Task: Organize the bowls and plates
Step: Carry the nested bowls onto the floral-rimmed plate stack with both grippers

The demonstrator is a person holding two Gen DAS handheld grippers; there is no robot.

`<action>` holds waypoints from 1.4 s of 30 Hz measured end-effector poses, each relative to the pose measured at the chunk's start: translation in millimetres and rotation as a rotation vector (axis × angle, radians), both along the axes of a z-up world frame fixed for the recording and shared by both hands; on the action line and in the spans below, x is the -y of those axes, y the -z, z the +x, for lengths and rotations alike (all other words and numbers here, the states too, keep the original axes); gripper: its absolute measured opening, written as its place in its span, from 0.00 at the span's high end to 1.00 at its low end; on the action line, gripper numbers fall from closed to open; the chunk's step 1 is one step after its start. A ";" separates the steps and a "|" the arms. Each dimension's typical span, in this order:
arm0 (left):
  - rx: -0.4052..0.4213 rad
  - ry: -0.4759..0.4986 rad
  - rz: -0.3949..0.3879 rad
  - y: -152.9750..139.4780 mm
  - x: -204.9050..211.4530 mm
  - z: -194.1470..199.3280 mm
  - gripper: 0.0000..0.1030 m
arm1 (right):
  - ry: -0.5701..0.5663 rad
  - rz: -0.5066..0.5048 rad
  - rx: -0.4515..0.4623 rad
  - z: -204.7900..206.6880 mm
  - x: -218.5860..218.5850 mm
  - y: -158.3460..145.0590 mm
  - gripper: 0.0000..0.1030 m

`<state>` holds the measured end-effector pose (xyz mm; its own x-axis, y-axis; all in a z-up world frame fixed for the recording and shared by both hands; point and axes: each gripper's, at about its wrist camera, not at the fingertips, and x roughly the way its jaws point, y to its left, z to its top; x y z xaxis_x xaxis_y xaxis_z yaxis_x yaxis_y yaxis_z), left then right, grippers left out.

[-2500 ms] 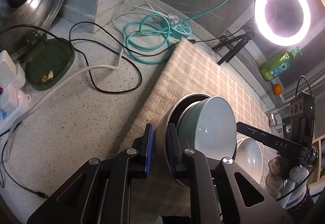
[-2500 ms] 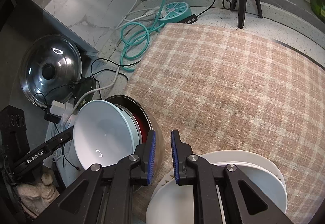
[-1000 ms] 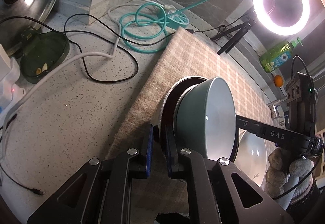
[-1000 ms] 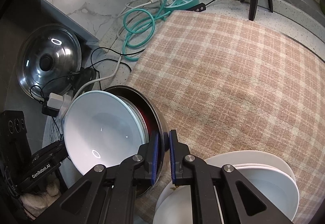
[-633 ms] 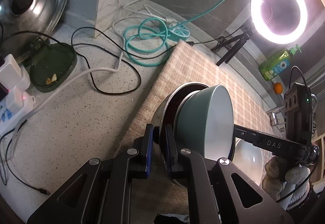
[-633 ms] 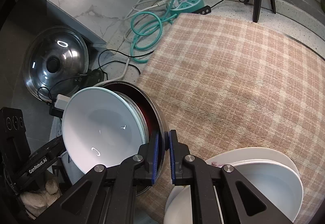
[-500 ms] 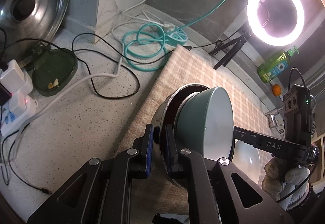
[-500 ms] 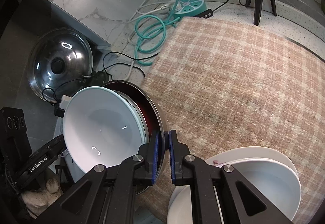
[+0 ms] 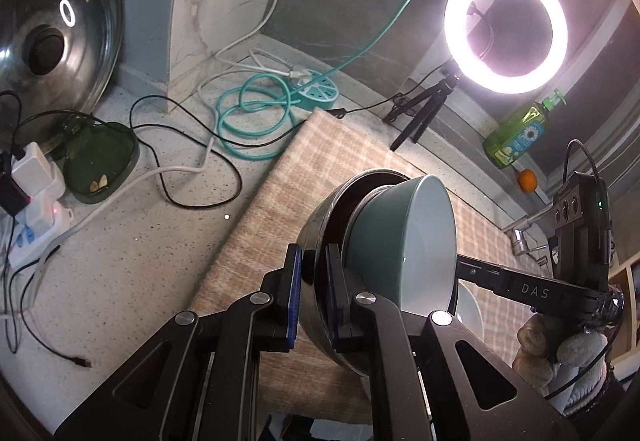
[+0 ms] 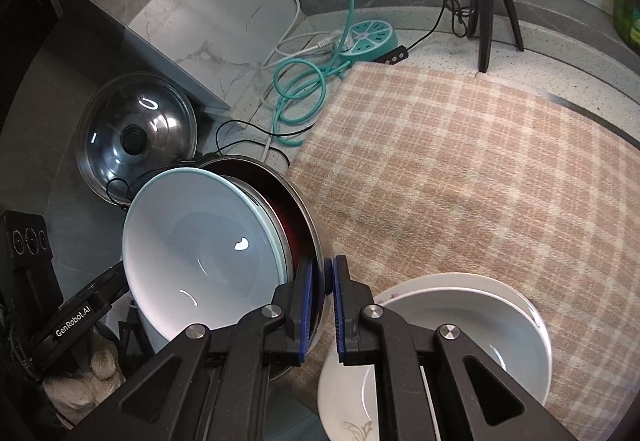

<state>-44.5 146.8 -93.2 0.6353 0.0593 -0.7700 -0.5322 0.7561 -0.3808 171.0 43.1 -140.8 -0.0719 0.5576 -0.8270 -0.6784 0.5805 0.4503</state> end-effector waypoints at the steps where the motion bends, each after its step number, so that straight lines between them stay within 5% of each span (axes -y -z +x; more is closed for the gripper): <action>1: 0.003 0.004 0.002 -2.2 4.5 1.2 0.93 | 0.003 0.003 0.003 0.9 5.4 -2.5 0.91; 23: 0.011 0.067 -0.037 2.8 104.8 25.9 0.93 | 0.067 -0.028 0.037 20.1 122.8 -10.1 0.91; 42: -0.045 0.053 -0.075 29.7 129.9 27.7 0.93 | 0.050 -0.078 0.028 17.3 150.3 9.2 0.91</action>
<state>-16.8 16.9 -123.0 0.6007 -0.0326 -0.7988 -0.5098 0.7541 -0.4141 188.3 -107.2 -150.0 -0.0221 0.4936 -0.8694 -0.6595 0.6464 0.3838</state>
